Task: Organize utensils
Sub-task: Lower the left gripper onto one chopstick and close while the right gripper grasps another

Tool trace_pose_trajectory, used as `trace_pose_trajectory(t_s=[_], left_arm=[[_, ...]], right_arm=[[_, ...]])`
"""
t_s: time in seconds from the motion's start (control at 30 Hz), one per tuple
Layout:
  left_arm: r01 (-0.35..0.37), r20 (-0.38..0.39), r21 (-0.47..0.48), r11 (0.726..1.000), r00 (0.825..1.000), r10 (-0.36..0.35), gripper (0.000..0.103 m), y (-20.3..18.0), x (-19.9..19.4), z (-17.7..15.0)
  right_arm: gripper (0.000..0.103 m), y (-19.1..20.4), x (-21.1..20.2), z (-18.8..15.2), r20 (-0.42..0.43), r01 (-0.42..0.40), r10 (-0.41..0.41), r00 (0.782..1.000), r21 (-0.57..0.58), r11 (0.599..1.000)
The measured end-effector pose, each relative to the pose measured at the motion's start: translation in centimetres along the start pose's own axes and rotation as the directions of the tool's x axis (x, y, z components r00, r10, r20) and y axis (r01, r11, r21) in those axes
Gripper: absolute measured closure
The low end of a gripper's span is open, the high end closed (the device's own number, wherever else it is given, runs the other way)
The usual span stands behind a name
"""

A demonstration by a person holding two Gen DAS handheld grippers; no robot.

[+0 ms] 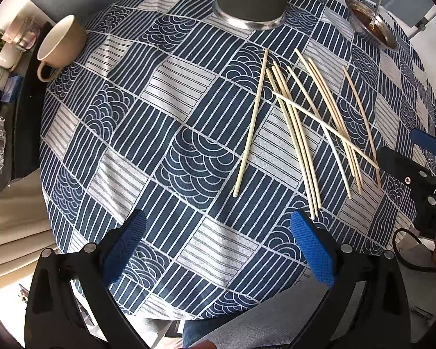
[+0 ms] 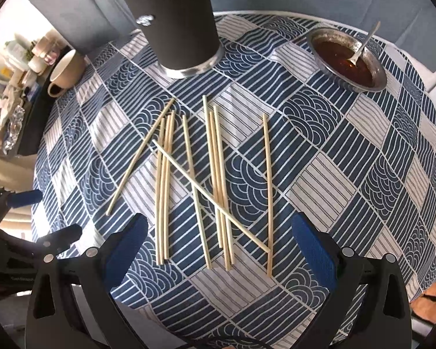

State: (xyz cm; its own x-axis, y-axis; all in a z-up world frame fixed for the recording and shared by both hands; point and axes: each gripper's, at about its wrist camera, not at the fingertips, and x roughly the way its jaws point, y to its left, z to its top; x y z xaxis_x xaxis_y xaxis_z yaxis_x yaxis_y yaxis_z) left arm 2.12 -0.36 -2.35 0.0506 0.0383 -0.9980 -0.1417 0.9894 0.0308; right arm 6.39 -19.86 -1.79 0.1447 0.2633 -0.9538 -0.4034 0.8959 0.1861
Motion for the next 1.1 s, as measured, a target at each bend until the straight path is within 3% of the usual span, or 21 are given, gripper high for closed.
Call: trace_pose_trajectory(t_s=[0.27,0.43,0.7,0.9,1.0,1.1], left_arm=[[-0.003,-0.052,0.020,1.000,0.999,0.004,0.006,-0.1,2.6,2.6],[-0.012,-0.068,0.020,1.000,0.998,0.013,0.006,0.1,4.1,4.5],[-0.001,-0.099,0.044,0.999,0.995,0.005,0.006,0.0,7.3,8.2],[-0.018,-0.078,0.092,0.996,0.997,0.025,0.005,-0.6,9.4,11.1],[0.028,-0.063,0.094,0.995,0.998,-0.023,0.004,-0.3,9.8,12.6],[0.027,-0.023,0.134,0.991,0.999,-0.024,0.004,-0.6,9.9,13.3]], right_arm=[[0.008,-1.8,2.7,0.9,-0.049,0.016,-0.014,0.999,0.035,0.999],[0.008,-3.7,4.6,1.8,-0.077,0.097,-0.093,0.993,0.053,0.994],[0.008,-5.2,7.1,3.4,-0.125,0.156,-0.149,0.981,0.051,0.986],[0.008,-5.6,9.0,4.6,-0.135,0.189,-0.181,0.974,0.050,0.981],[0.008,-6.2,9.7,5.4,-0.142,0.163,-0.152,0.978,0.074,0.984],[0.007,-6.5,10.0,5.5,-0.135,0.147,-0.136,0.981,0.072,0.987]])
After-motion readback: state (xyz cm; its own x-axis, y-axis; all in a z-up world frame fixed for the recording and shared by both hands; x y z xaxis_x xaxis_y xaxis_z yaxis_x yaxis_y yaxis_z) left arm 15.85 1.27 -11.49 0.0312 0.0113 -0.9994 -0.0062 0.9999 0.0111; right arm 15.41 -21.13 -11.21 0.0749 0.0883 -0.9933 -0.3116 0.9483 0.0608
